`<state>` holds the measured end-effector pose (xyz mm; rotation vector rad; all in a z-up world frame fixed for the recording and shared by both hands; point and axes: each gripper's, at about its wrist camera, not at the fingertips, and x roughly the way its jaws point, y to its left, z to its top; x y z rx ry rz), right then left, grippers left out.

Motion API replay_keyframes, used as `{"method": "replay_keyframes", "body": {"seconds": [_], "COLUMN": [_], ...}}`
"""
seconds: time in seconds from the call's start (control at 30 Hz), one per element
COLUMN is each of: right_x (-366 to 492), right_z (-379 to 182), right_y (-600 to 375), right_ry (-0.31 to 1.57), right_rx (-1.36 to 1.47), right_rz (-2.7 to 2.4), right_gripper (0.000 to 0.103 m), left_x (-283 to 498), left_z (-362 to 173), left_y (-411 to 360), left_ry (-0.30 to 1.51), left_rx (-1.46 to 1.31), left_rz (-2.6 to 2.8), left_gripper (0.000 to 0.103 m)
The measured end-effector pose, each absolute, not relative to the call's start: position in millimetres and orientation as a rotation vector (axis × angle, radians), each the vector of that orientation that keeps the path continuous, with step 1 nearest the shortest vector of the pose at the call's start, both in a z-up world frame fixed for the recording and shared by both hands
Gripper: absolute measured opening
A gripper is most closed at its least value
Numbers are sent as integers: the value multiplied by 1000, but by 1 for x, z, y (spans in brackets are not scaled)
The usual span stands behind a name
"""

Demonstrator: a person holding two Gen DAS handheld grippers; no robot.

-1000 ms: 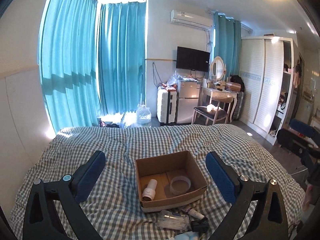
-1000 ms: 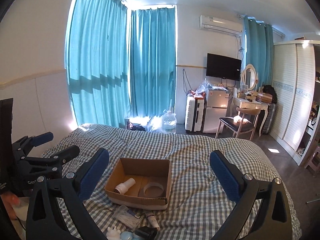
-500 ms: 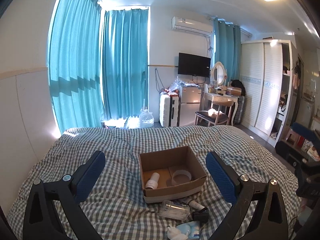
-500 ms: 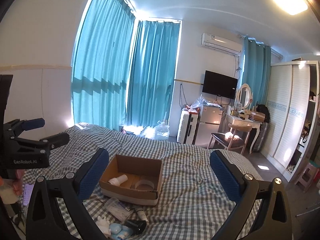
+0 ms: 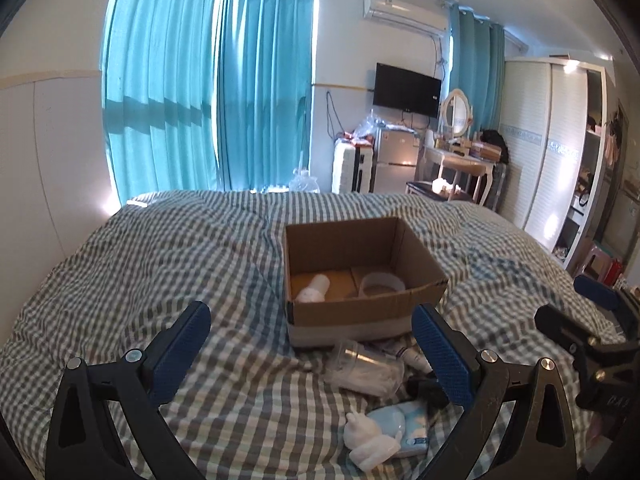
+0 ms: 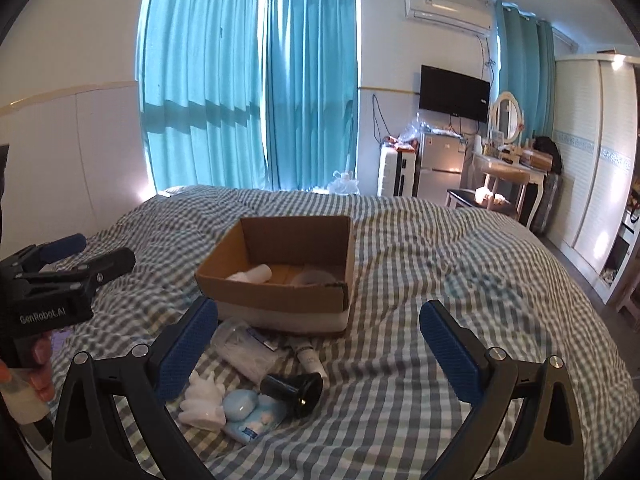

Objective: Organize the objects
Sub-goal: 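Withdraw both tools from the box back toward the remaining items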

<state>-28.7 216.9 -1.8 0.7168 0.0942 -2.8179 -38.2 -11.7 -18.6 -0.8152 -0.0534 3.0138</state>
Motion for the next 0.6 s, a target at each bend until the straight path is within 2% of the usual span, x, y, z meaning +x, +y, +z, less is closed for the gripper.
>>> {"method": "replay_keyframes", "body": {"seconds": [0.6], "right_x": [-42], "right_z": [-60], "right_y": [221], "right_ry": [110], "right_rx": [927], "right_rz": [-2785], "right_gripper": [101], "left_x": [-47], "left_z": [-100], "left_y": [12], "left_ry": [7], "left_rx": [-1102], "left_rz": [2861], "left_gripper": [103]}}
